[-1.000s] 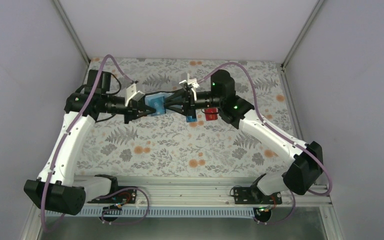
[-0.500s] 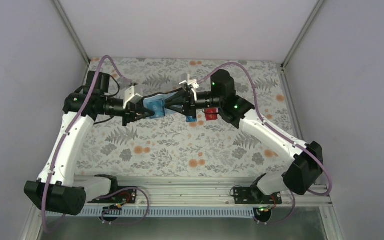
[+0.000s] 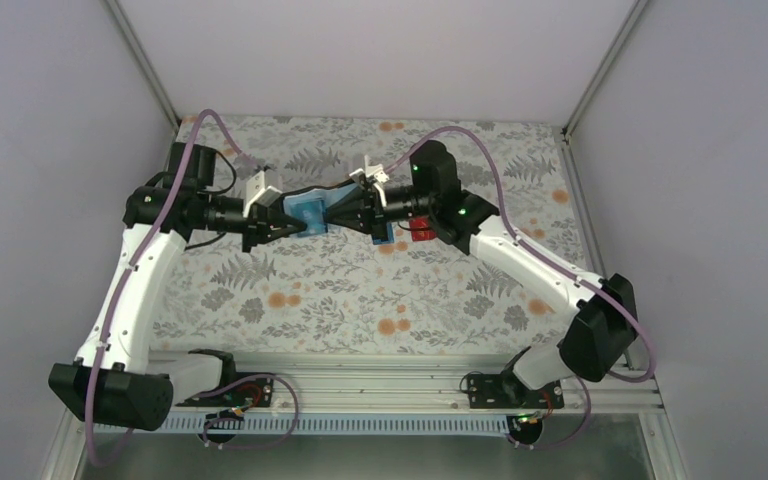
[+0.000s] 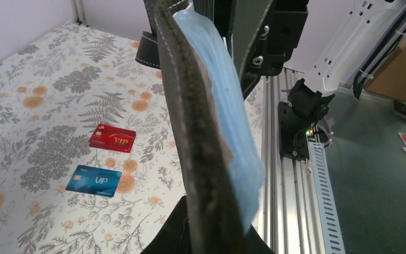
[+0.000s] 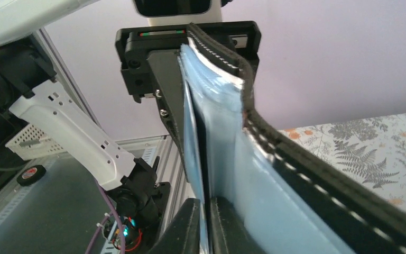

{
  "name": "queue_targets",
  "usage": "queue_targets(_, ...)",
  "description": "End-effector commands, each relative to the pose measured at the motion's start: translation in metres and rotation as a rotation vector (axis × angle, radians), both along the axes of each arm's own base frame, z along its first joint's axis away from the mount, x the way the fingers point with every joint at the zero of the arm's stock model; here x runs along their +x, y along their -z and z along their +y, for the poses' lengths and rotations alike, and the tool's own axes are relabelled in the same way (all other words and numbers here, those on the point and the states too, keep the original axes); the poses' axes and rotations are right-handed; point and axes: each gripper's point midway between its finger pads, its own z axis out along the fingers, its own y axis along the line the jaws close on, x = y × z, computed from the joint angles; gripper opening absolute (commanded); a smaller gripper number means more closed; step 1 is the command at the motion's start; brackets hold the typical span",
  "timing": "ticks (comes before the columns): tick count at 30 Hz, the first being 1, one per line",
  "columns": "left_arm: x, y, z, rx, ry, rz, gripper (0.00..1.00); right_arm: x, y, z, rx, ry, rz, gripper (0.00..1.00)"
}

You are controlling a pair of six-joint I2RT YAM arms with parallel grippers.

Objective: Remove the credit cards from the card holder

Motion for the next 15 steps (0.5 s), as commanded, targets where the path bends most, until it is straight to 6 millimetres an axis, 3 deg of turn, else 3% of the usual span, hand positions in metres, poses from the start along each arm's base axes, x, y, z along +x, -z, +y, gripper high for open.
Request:
queue_targets(1, -0.015, -0.024, -0.007, -0.096, 0.081, -0.075, 0.02, -0.006, 0.001, 0.013, -0.005, -0.039, -0.01, 0.05)
queue_targets(6, -0.012, -0.021, -0.007, -0.092, 0.068, -0.058, 0.04, -0.005, -0.006, 0.011, 0.007, -0.026, -0.018, 0.04)
queue_targets(11, -0.015, -0.021, -0.008, -0.102, 0.081, -0.062, 0.15, 0.003, -0.013, -0.001, 0.016, 0.037, -0.038, 0.04)
queue_targets(15, -0.019, -0.022, -0.008, -0.108, 0.093, -0.066, 0.17, 0.006, -0.013, -0.007, 0.013, 0.054, -0.039, 0.04)
